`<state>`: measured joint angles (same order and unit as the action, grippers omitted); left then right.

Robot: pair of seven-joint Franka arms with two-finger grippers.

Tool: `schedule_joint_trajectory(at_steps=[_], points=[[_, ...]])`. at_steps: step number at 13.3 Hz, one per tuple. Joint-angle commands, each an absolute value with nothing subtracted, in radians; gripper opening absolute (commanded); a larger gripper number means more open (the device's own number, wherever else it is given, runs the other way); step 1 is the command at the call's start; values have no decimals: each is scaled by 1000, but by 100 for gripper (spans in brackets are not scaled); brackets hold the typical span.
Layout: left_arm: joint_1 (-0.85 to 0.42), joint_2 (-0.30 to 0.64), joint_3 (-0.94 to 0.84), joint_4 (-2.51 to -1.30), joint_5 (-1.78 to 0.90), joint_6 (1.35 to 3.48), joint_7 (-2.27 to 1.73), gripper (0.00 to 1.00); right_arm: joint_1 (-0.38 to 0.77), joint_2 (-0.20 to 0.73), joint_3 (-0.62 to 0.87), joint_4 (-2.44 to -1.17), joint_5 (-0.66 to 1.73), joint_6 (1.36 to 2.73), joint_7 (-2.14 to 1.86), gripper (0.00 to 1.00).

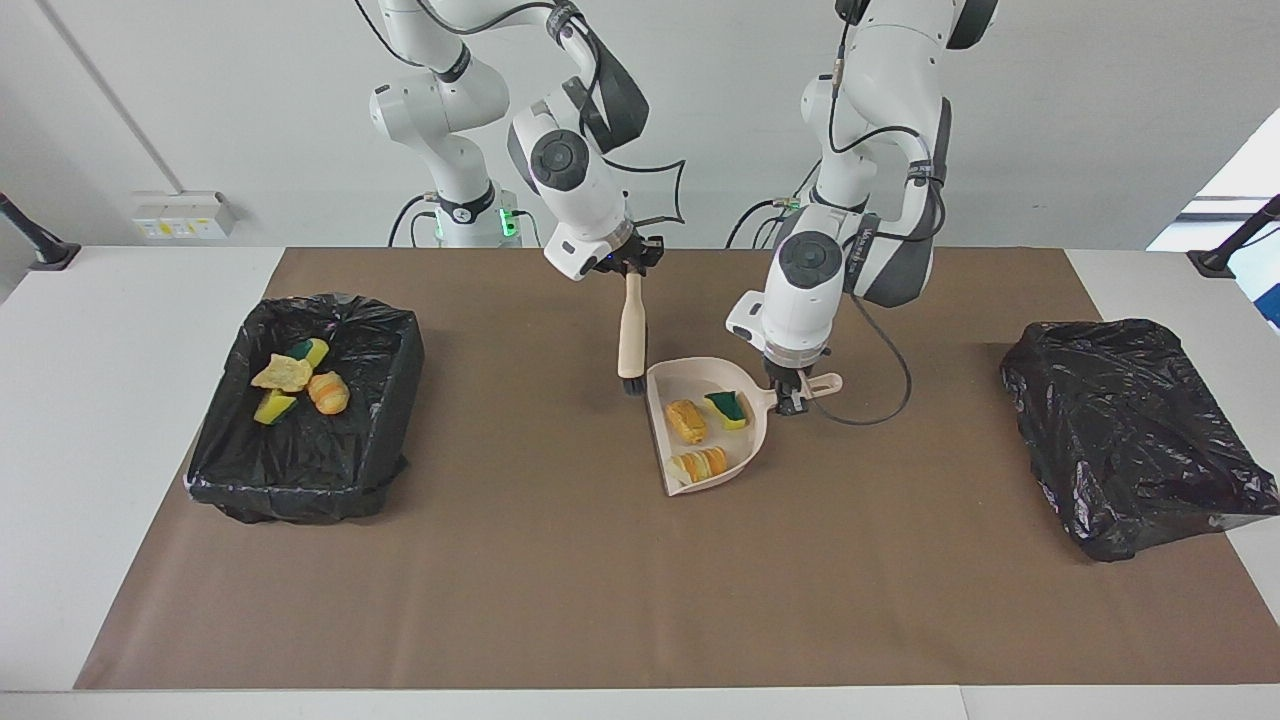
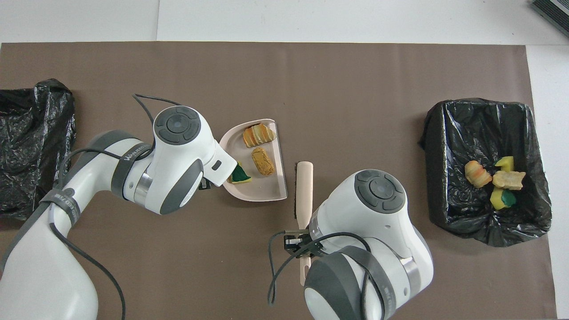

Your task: Sweep and dump trash in bin

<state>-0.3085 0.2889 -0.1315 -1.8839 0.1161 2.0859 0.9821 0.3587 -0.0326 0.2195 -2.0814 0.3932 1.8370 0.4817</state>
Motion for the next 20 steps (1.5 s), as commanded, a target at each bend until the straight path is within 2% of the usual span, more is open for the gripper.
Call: schedule_joint_trajectory(at_steps=[1,4,6,10,13,16,20], points=[[-234,256,-135,-1867,126,2079,1075,0,363,-38,232,-2046,364,1809,570,0],[-76,221,-140,-1862,109,2049,1288,0,445,-2,235,-2060,364,1796,610,0],[21,196,-135,-1830,86,2008,1415,0,489,0,235,-2132,344,1815,615,0],[242,196,-133,-1653,86,1836,1531,0,524,-9,235,-2241,347,1905,653,0],[420,216,-133,-1585,69,1835,1609,0,526,-37,235,-2301,347,1948,653,0],[511,276,-130,-1482,84,1848,1711,0,532,-31,236,-2303,353,1983,643,0],[594,321,-130,-1471,253,1968,1744,0,554,-17,236,-2313,354,2040,637,0]])
